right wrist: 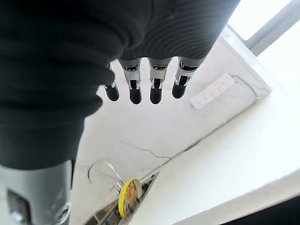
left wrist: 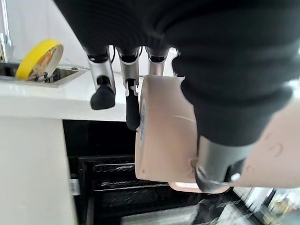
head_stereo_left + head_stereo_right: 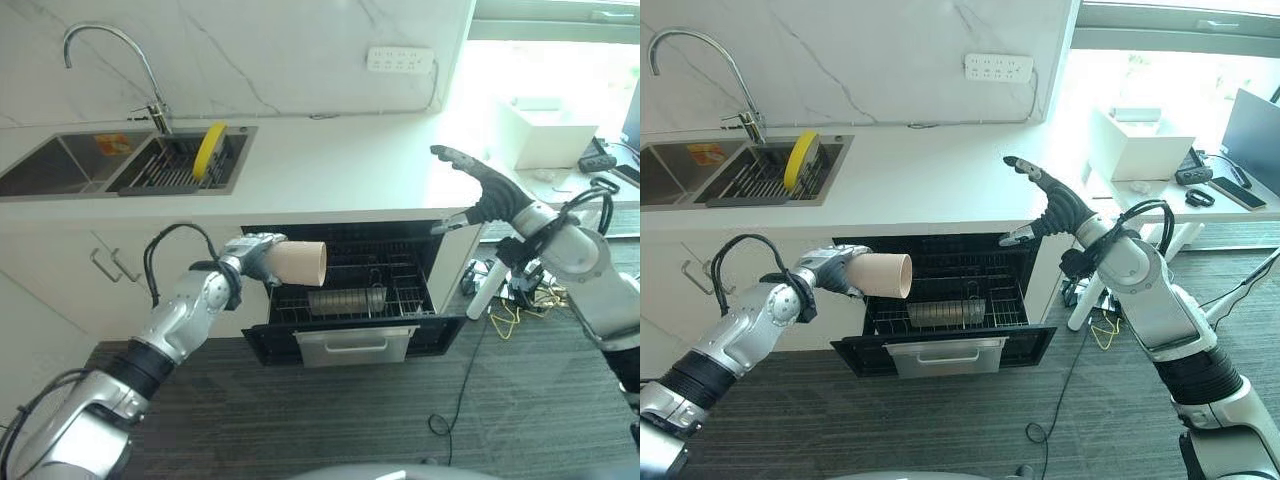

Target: Place the dishes in the dishwasher.

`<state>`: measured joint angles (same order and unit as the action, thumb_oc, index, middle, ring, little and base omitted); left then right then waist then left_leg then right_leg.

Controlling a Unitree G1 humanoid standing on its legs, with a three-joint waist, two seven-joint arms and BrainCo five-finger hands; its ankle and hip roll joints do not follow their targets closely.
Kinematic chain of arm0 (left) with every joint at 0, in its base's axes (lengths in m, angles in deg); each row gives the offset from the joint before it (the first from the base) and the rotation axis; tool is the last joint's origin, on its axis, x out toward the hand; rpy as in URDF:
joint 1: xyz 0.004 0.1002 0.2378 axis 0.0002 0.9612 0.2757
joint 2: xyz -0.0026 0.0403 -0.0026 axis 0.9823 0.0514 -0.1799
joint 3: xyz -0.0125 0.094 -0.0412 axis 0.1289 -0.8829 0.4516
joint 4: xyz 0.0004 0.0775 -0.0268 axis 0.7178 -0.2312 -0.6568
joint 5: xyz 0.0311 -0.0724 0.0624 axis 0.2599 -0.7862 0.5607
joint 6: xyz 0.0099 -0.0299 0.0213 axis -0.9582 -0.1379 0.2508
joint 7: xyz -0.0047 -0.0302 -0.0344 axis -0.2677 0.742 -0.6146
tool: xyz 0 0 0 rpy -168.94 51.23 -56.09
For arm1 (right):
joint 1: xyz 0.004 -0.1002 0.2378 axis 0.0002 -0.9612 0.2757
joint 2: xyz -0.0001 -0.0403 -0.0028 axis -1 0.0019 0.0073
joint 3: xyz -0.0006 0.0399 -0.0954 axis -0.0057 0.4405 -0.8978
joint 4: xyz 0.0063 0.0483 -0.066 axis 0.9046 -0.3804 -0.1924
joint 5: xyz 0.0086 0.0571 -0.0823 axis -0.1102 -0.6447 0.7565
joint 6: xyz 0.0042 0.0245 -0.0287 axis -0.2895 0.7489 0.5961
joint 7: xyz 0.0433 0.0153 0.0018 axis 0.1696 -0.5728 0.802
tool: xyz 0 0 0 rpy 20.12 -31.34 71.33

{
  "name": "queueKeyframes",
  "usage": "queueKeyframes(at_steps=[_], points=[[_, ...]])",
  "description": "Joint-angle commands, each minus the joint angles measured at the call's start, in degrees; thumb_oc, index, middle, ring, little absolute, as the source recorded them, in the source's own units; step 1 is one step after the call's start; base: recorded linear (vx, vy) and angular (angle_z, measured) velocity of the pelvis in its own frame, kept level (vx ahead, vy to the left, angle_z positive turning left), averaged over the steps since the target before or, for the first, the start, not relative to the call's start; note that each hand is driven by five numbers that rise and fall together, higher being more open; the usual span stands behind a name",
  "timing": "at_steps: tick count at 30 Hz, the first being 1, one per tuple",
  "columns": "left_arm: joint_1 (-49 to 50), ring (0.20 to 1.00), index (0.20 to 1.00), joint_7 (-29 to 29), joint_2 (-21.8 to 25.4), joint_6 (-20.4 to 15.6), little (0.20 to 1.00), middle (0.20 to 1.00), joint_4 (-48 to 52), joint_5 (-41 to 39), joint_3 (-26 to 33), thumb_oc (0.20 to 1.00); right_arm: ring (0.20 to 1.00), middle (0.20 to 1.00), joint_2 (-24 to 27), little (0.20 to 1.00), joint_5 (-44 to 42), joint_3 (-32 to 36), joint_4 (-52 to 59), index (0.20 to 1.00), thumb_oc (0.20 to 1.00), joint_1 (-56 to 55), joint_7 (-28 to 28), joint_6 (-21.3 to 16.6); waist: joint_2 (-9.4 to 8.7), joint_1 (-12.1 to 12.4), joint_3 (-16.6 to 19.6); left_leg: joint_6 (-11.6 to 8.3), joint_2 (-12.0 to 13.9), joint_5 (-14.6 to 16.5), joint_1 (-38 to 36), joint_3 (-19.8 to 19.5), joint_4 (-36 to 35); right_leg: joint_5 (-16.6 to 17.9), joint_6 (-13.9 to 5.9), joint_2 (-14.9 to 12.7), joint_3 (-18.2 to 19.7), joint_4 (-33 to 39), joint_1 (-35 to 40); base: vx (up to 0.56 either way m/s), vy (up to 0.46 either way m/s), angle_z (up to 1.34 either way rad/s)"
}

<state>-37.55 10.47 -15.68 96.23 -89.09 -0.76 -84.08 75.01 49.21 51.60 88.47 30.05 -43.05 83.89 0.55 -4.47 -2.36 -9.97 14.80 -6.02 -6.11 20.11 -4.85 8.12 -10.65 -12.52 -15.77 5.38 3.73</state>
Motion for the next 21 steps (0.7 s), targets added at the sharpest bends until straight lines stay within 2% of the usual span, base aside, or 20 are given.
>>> queueKeyframes(at_steps=[1,4,6,7,10,13,16,18,21], points=[[-9.5,0.200,0.200,-4.0,3.8,2.6,0.200,0.200,-3.1,5.3,-2.5,0.200,1.000,1.000,3.0,1.000,3.5,-1.3,3.8,1.000,1.000,8.7,2.6,-1.1,-0.38,0.3,0.3,-1.71,4.2,0.6,-1.2,-2.0,-0.2,-2.2,-4.27,-4.5,1.0,-0.4,2.6,0.00,0.000,0.00],[-11.8,0.200,0.200,-5.9,4.0,3.6,0.200,0.200,-4.9,6.4,-4.0,0.200,1.000,1.000,3.3,1.000,3.1,-3.2,4.0,1.000,1.000,11.1,5.6,1.2,-0.39,0.1,0.3,-1.79,4.2,0.5,-1.3,-1.8,-0.2,-2.2,-4.27,-4.4,1.1,-0.4,2.5,-0.01,0.002,-0.03],[-14.4,0.200,0.200,-7.1,3.7,4.4,0.200,0.200,-6.2,7.8,-5.1,0.200,1.000,1.000,2.9,1.000,3.2,-5.3,4.0,1.000,1.000,13.4,10.0,2.7,-0.48,0.1,0.4,-1.83,4.1,0.5,-1.2,-1.8,-0.2,-2.3,-4.22,-4.3,1.2,-0.4,2.5,-0.03,-0.002,-0.07],[-16.2,0.200,0.200,-8.2,3.5,4.7,0.200,0.200,-7.0,7.9,-6.1,0.200,1.000,1.000,3.2,1.000,5.9,-7.2,3.8,1.000,1.000,14.9,14.5,4.3,-0.64,0.1,0.5,-1.89,4.0,0.5,-1.1,-1.7,-0.2,-2.3,-4.24,-4.3,1.2,-0.4,2.5,-0.04,-0.010,-0.04],[-19.2,0.200,0.200,-9.5,4.0,4.4,0.200,0.200,-7.9,8.6,-7.6,0.200,1.000,1.000,5.3,1.000,8.4,-10.6,2.9,1.000,1.000,18.0,21.7,7.3,-1.01,0.0,0.7,-2.06,4.0,0.3,-0.9,-1.8,-0.2,-2.3,-4.26,-4.2,1.2,-0.4,2.4,-0.02,-0.011,0.00],[-22.8,0.200,0.200,-9.4,3.7,3.7,0.200,0.200,-10.2,8.1,-9.9,0.200,1.000,1.000,5.9,1.000,9.0,-13.8,-0.5,1.000,1.000,22.9,21.1,9.1,-1.34,-0.3,0.9,-2.28,4.1,0.1,-1.0,-1.5,-0.2,-2.1,-4.22,-4.0,1.2,-0.4,2.5,0.00,0.000,0.00],[-24.1,0.200,0.200,-9.0,2.3,3.1,0.200,0.200,-11.7,8.8,-10.6,0.200,1.000,1.000,5.1,1.000,11.9,-15.4,-3.4,1.000,1.000,25.6,26.0,11.0,-1.49,-0.4,0.9,-2.34,4.1,0.1,-0.8,-1.6,-0.2,-2.2,-4.20,-4.0,1.5,-0.4,2.4,-0.01,-0.001,-0.01],[-25.0,0.200,0.200,-8.7,2.0,3.2,0.200,0.200,-12.0,9.5,-10.7,0.200,1.000,1.000,4.3,1.000,16.1,-17.0,-3.7,1.000,1.000,26.5,31.3,13.6,-1.51,-0.5,1.0,-2.42,4.1,0.0,-0.7,-1.5,-0.2,-2.3,-4.18,-4.0,1.8,-0.4,2.3,0.00,0.000,0.00],[-25.9,0.200,0.200,-9.0,2.0,3.2,0.200,0.200,-12.0,9.7,-11.1,0.200,1.000,1.000,3.2,1.000,18.3,-18.3,-4.6,1.000,1.000,27.1,34.0,14.2,-1.58,-0.5,1.0,-2.46,4.1,0.0,-0.7,-1.4,-0.2,-2.3,-4.11,-3.9,1.9,-0.4,2.3,0.00,0.000,0.00]])
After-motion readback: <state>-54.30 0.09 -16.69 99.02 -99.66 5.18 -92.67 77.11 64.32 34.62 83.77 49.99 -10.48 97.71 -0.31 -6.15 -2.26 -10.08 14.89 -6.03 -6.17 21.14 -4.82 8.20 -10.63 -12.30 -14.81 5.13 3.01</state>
